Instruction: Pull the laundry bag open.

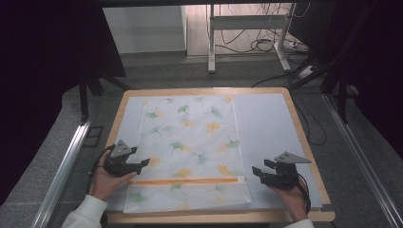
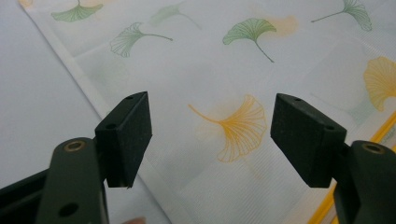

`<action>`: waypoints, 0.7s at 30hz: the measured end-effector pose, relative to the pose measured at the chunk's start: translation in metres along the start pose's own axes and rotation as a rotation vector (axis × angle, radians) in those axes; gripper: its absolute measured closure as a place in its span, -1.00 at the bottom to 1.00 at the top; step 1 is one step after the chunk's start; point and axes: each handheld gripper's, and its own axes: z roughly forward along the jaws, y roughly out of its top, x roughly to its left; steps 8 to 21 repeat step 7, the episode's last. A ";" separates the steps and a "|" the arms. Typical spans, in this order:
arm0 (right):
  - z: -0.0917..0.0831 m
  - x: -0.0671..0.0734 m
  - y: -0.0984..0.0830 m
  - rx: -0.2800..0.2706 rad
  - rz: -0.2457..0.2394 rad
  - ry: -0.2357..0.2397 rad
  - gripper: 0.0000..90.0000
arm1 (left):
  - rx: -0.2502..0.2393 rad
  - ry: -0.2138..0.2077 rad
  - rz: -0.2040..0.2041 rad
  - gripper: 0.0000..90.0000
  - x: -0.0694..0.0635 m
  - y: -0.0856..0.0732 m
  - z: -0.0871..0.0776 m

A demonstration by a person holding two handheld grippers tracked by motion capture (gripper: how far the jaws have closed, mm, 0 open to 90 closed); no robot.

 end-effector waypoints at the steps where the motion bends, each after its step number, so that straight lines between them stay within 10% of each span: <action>1: 0.000 0.000 0.000 0.004 0.002 0.002 -0.17 | 0.001 0.000 0.001 -0.34 0.000 0.000 0.000; 21: 0.001 0.000 0.000 0.006 -0.005 0.004 -0.21 | -0.003 -0.003 -0.003 -0.35 0.000 0.000 0.000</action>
